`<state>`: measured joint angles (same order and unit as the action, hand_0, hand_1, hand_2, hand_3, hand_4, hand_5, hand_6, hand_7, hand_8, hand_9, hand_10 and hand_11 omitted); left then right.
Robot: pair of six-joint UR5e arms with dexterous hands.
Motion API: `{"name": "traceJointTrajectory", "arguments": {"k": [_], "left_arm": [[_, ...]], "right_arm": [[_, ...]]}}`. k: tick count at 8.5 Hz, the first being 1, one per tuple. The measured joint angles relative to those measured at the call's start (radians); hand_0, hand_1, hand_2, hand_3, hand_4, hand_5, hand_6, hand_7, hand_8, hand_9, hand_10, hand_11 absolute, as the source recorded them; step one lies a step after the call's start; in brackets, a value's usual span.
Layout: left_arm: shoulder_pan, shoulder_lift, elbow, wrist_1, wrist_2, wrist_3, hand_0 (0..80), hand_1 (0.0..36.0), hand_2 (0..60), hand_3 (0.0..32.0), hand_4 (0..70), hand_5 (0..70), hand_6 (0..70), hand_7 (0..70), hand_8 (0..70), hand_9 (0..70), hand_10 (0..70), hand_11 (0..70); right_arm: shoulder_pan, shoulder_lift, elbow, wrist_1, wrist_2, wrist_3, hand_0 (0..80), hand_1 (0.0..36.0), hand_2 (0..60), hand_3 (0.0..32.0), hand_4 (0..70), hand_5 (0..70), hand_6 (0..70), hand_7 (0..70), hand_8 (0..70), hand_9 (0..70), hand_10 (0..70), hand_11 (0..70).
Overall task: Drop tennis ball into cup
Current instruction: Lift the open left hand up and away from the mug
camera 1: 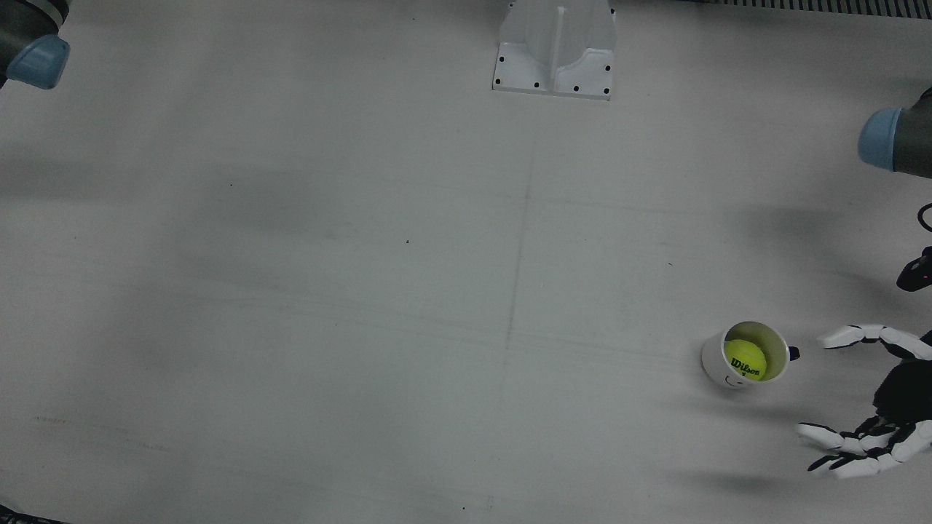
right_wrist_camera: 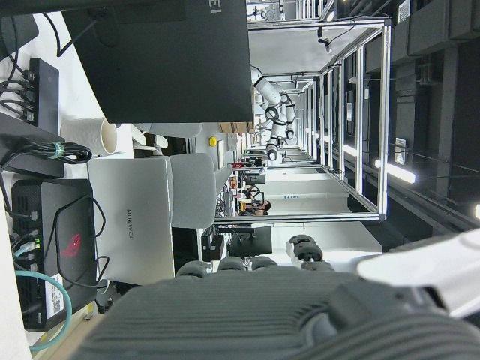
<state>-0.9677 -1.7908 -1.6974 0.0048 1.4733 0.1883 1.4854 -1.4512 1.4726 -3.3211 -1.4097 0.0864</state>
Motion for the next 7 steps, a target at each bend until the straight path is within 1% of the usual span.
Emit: {"name": "traceJointTrajectory", "arguments": {"k": [1,2,3,4,5,6,7], "left_arm": [[-0.067,-0.013,-0.016,0.017,0.009,0.004,53.7,26.6,43.7,0.0,16.0,15.2,39.1,24.3,17.0,16.7,20.5,32.0],[-0.133,-0.020,-0.025,0.034,0.014,0.008,54.9,27.2,43.2,0.0,17.3,16.1,43.4,23.8,18.1,16.8,20.3,31.7],[-0.195,-0.023,-0.028,0.045,0.017,0.012,55.3,27.4,42.2,0.0,18.7,15.8,41.6,25.0,18.1,17.5,20.4,31.8],[-0.252,-0.024,-0.028,0.051,0.019,0.016,55.8,28.2,40.2,0.0,19.5,14.0,31.4,27.3,16.1,18.1,20.3,31.8],[-0.293,-0.021,-0.025,0.052,0.020,0.019,56.3,27.9,40.8,0.0,19.5,15.6,39.7,25.9,17.8,17.8,20.6,32.1],[-0.320,-0.016,-0.023,0.052,0.023,0.022,56.3,27.5,41.0,0.0,19.7,16.7,45.9,24.7,18.8,17.2,20.4,31.9],[-0.335,-0.007,-0.022,0.052,0.027,0.022,56.6,28.1,39.5,0.0,19.9,15.3,37.6,26.5,17.2,17.6,20.6,32.3]], "right_arm": [[0.000,0.000,0.000,0.000,0.000,0.000,0.0,0.0,0.0,0.0,0.0,0.0,0.0,0.0,0.0,0.0,0.0,0.0],[0.001,0.000,0.000,0.000,0.000,0.001,0.0,0.0,0.0,0.0,0.0,0.0,0.0,0.0,0.0,0.0,0.0,0.0],[0.001,-0.001,0.000,0.000,0.000,0.001,0.0,0.0,0.0,0.0,0.0,0.0,0.0,0.0,0.0,0.0,0.0,0.0],[0.001,-0.001,0.000,0.000,0.000,0.000,0.0,0.0,0.0,0.0,0.0,0.0,0.0,0.0,0.0,0.0,0.0,0.0],[0.001,-0.001,0.000,0.000,0.000,0.000,0.0,0.0,0.0,0.0,0.0,0.0,0.0,0.0,0.0,0.0,0.0,0.0],[0.001,-0.001,0.000,0.000,0.000,0.001,0.0,0.0,0.0,0.0,0.0,0.0,0.0,0.0,0.0,0.0,0.0,0.0],[0.001,-0.001,0.000,0.000,0.000,0.000,0.0,0.0,0.0,0.0,0.0,0.0,0.0,0.0,0.0,0.0,0.0,0.0]]}}
